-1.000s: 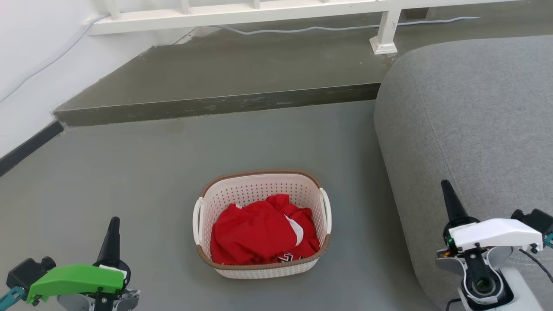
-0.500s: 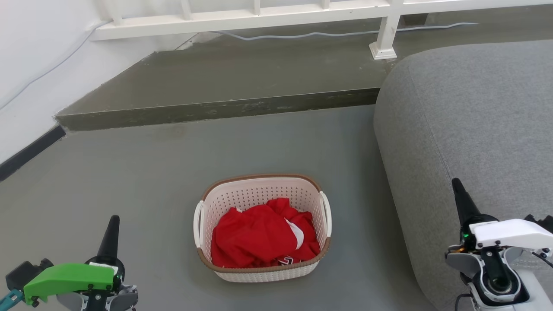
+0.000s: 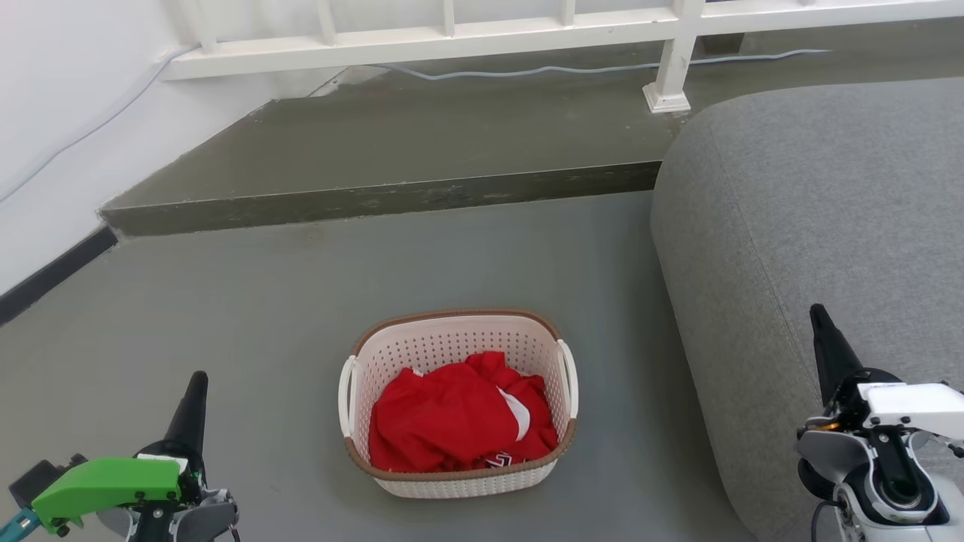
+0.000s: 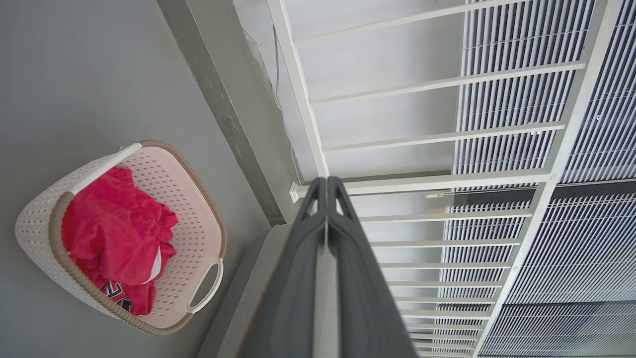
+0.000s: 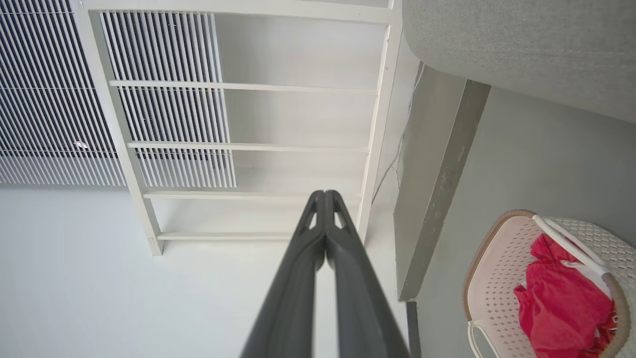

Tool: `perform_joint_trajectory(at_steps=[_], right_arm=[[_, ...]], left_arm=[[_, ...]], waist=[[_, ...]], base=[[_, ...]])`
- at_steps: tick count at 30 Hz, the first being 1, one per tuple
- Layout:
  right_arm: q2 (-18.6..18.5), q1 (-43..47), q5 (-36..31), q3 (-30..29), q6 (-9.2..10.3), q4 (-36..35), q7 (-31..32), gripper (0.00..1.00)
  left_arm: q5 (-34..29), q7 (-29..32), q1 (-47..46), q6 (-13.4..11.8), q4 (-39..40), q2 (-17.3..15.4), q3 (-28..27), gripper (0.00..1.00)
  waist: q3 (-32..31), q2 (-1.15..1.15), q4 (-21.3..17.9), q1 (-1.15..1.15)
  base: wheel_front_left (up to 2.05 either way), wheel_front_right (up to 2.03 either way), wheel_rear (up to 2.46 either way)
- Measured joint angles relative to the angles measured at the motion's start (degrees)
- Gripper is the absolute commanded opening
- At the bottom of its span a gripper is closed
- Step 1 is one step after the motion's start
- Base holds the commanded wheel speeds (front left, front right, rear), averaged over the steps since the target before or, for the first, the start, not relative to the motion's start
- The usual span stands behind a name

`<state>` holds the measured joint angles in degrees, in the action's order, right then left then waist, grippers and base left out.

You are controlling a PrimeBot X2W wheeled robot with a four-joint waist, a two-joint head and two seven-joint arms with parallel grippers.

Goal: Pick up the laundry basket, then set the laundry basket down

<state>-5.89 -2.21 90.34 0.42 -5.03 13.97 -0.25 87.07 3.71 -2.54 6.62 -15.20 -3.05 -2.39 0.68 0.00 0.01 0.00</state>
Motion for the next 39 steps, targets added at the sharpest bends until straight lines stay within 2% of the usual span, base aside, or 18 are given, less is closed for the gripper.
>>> perform_joint_trajectory(at_steps=[10,39], right_arm=[[-0.4,-0.3,6.6,-1.7,-1.19,0.3,1.3,0.00],[-0.4,-0.8,6.6,-1.9,-1.51,1.3,1.4,0.00]], left_arm=[[5.3,1.6,-0.5,0.0,-0.5,0.2,-1.0,0.00],[5.3,1.8,-0.7,0.4,-0.6,0.2,-1.1,0.00]], waist=[[-0.5,0.00,0.0,0.00],[-0.5,0.00,0.0,0.00]], base=[[0.00,0.00,0.00],[0.00,0.00,0.00]])
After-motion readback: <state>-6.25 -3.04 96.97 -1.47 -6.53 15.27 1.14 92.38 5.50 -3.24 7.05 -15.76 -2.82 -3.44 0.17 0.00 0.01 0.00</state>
